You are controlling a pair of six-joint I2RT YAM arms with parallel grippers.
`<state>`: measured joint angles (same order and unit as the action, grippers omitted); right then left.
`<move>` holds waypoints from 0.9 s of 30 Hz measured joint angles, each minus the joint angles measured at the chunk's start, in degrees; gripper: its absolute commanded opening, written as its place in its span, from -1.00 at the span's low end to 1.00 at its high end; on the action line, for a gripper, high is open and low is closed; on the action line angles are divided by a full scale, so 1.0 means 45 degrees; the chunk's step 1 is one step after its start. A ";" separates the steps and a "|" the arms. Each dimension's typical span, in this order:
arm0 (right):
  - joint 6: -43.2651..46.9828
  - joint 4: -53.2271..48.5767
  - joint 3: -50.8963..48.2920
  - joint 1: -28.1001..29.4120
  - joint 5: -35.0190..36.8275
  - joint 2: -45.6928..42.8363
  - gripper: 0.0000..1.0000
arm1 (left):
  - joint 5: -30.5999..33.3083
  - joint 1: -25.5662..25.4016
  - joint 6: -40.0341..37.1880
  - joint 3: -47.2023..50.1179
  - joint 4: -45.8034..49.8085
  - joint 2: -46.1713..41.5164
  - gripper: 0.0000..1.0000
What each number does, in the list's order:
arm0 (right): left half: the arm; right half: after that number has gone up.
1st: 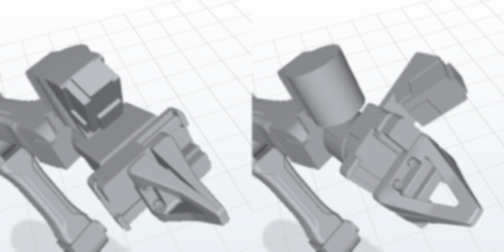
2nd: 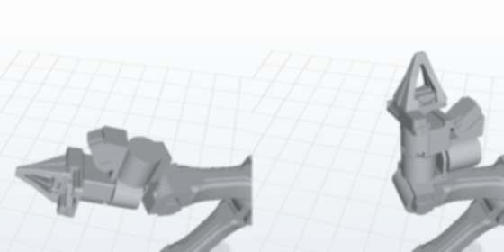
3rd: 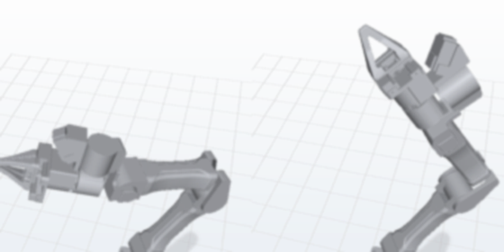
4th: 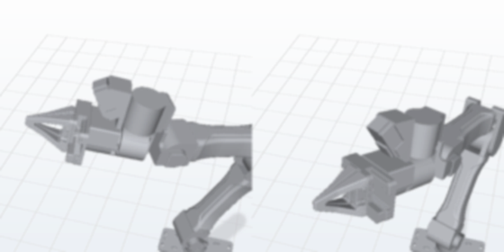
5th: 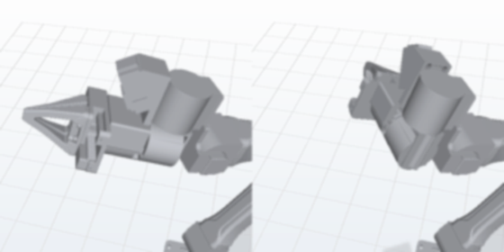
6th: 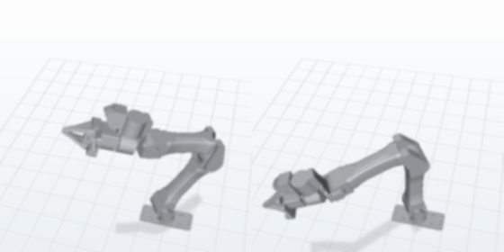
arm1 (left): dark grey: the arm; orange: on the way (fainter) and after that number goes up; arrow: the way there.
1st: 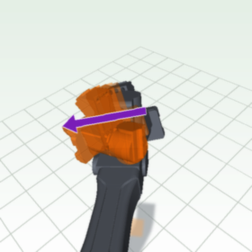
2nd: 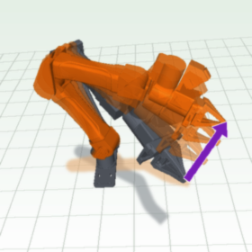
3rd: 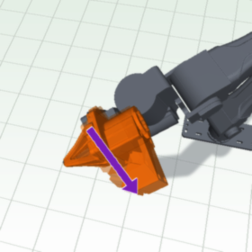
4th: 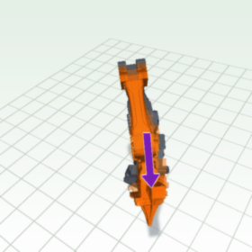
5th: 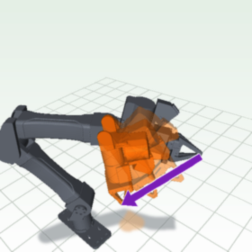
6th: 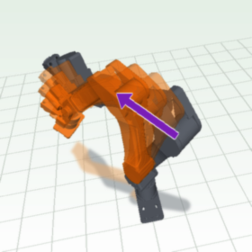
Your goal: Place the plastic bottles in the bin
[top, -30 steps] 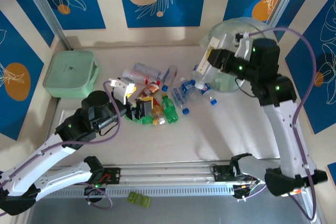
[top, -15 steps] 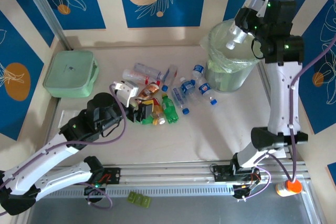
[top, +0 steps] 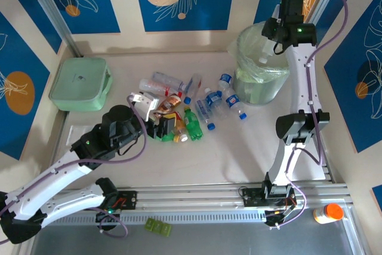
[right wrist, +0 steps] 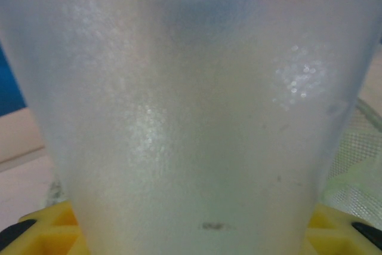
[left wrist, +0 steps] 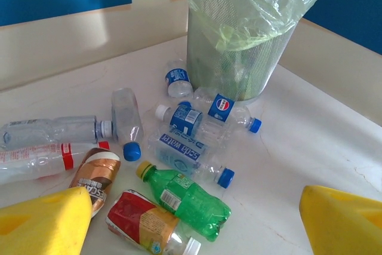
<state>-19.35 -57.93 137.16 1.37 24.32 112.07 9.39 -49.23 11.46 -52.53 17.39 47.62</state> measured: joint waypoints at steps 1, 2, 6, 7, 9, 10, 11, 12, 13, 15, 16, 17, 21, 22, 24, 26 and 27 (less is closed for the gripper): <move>0.0029 -0.0034 -0.0005 0.0000 0.0000 0.0097 -0.30 | 0.0034 0.0000 0.0000 0.0000 -0.0029 0.0024 0.82; 0.0078 -0.0063 -0.0010 -0.0005 -0.0010 0.0185 -0.30 | 0.0049 0.0000 0.0000 0.0010 -0.0058 0.0044 0.82; 0.0112 -0.0253 -0.0068 -0.0087 -0.0189 0.0539 -0.30 | 0.0180 0.0000 -0.0005 0.0087 -0.0097 0.0049 0.82; 0.0107 -0.0335 -0.0068 -0.0117 -0.0262 0.0646 -0.31 | 0.0185 0.0000 -0.0005 0.0097 -0.0097 0.0049 0.82; 0.0083 -0.0505 -0.0068 -0.0194 -0.0471 0.0981 -0.32 | 0.0204 0.0000 -0.0005 0.0097 -0.0107 0.0049 0.82; 0.0068 -0.0578 -0.0068 -0.0219 -0.0549 0.1137 -0.32 | 0.0228 0.0000 -0.0005 0.0097 -0.0112 0.0049 0.82; 0.0058 -0.0675 -0.0068 -0.0228 -0.0651 0.1321 -0.32 | 0.0262 0.0000 -0.0005 0.0097 -0.0117 0.0049 0.82; 0.0044 -0.0743 -0.0097 -0.0228 -0.0738 0.1506 -0.32 | 0.0272 0.0000 -0.0005 0.0097 -0.0117 0.0049 0.82; 0.0010 -0.0777 -0.0155 -0.0228 -0.0792 0.1656 -0.32 | 0.0277 0.0000 -0.0005 0.0097 -0.0121 0.0049 0.82; -0.0039 -0.0845 -0.0457 -0.0228 -0.0918 0.1894 -0.32 | 0.0282 0.0000 -0.0005 0.0097 -0.0131 0.0049 0.83; -0.0044 -0.0918 -0.0563 -0.0223 -0.0986 0.1982 -0.32 | 0.0287 0.0000 -0.0005 0.0097 -0.0131 0.0049 0.83; -0.0049 -0.0986 -0.0665 -0.0223 -0.1044 0.2059 -0.31 | 0.0311 0.0000 -0.0005 0.0097 -0.0131 0.0049 0.83; -0.0087 -0.1035 -0.1044 -0.0223 -0.1258 0.2254 -0.30 | 0.0369 0.0000 -0.0010 0.0097 -0.0131 0.0044 0.84; -0.0087 -0.1044 -0.1185 -0.0223 -0.1292 0.2254 -0.29 | 0.0379 0.0000 -0.0010 0.0097 -0.0131 0.0044 0.84; -0.0083 -0.1025 -0.1477 -0.0228 -0.1472 0.2268 -0.27 | 0.0408 0.0000 -0.0010 0.0097 -0.0131 0.0039 0.84; -0.0083 -0.0996 -0.1564 -0.0282 -0.1671 0.2419 -0.24 | 0.0413 0.0000 -0.0010 0.0097 -0.0131 0.0039 0.84; -0.0083 -0.0981 -0.1569 -0.0311 -0.1817 0.2531 -0.23 | 0.0413 0.0000 -0.0010 0.0097 -0.0131 0.0039 0.85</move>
<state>-19.73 -62.35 130.10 -0.03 16.14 123.46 11.25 -49.23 11.42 -52.10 16.80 47.79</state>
